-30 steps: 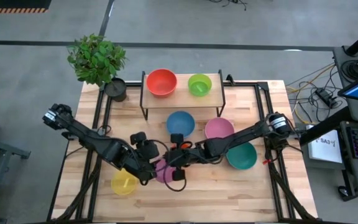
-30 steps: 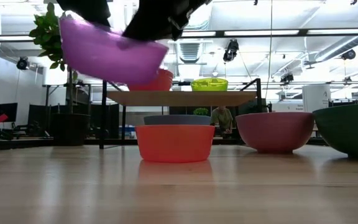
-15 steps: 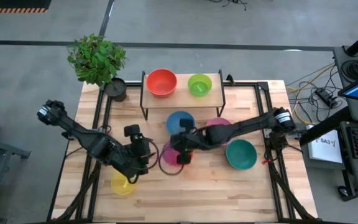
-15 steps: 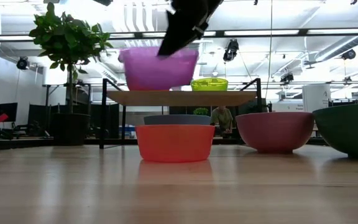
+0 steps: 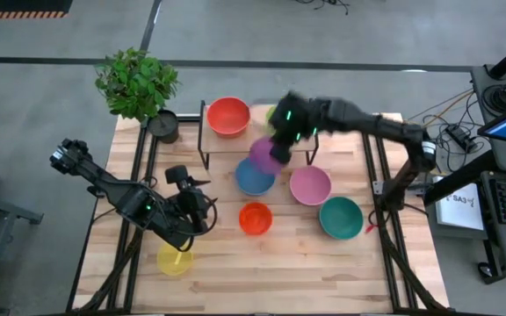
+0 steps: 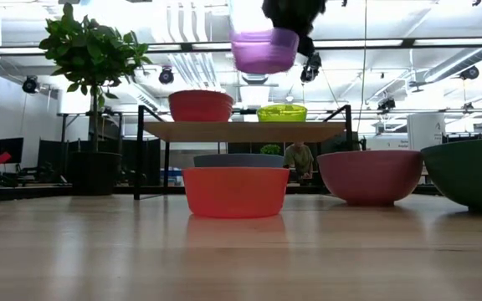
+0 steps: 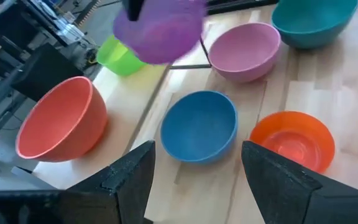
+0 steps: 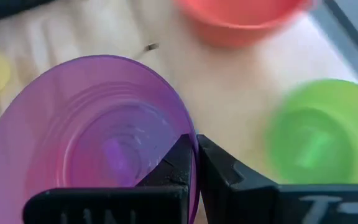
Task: Place and stack bowls onto a shelf
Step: Stack the small violet bowl on top of the small light green bowl on the shelf
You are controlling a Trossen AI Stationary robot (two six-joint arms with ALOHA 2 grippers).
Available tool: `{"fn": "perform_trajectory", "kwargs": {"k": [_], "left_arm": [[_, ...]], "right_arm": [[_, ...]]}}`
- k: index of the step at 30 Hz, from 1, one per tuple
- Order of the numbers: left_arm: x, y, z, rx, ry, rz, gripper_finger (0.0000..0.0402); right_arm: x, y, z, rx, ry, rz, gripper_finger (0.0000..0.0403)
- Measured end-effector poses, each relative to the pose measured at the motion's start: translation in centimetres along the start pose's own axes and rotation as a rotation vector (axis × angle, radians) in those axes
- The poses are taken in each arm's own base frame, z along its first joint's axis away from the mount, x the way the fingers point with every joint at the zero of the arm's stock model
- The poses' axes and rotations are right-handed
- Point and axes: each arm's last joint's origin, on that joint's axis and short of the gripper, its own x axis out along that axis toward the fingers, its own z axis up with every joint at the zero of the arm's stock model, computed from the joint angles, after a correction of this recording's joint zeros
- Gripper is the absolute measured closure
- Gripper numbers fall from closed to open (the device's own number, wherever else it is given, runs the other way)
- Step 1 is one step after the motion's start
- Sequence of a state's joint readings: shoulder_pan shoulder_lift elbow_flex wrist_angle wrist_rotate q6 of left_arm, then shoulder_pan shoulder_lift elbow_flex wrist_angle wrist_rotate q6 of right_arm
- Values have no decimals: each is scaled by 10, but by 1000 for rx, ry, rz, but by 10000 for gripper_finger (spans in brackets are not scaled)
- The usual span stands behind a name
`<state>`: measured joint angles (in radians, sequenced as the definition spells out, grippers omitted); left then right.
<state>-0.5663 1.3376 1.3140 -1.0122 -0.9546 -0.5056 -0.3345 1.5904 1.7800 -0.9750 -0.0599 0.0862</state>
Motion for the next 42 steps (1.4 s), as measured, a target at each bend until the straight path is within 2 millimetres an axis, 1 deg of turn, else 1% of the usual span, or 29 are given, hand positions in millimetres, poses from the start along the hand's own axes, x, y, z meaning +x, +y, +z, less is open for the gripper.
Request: {"fn": "perform_trajectory", "kwargs": {"k": [2, 5, 8, 11, 15, 17, 21, 27, 30, 38, 42], "left_arm": [[0, 0, 0, -5, -4, 7, 178], [0, 1, 0, -4, -2, 9, 178], [-1, 2, 0, -2, -1, 10, 178], [-1, 3, -1, 0, -3, 19, 178], [-1, 4, 0, 0, -11, 31, 178], [-1, 4, -1, 0, -11, 31, 178], [-1, 4, 0, 0, -11, 32, 178], [-1, 4, 0, -5, -11, 32, 178], [-1, 4, -1, -10, -10, 32, 178], [-1, 4, -1, -15, -8, 33, 178], [-1, 4, -1, -18, -8, 33, 178]], "right_arm": [[-8, -31, 4, 59, -12, 8, 394], [-16, -76, 5, 145, -36, -33, 394], [-15, -116, 0, 231, -31, -41, 394], [-12, -144, -5, 282, -22, -38, 394], [-2, -165, -11, 307, 4, -60, 394], [5, -170, -12, 312, 19, -53, 394], [15, -173, -11, 304, 18, -36, 394], [18, -176, -8, 294, -11, -40, 389], [18, -175, -9, 293, -7, -39, 369], [17, -175, -8, 303, -9, -45, 293], [13, -174, -7, 297, -24, -51, 272]]}}
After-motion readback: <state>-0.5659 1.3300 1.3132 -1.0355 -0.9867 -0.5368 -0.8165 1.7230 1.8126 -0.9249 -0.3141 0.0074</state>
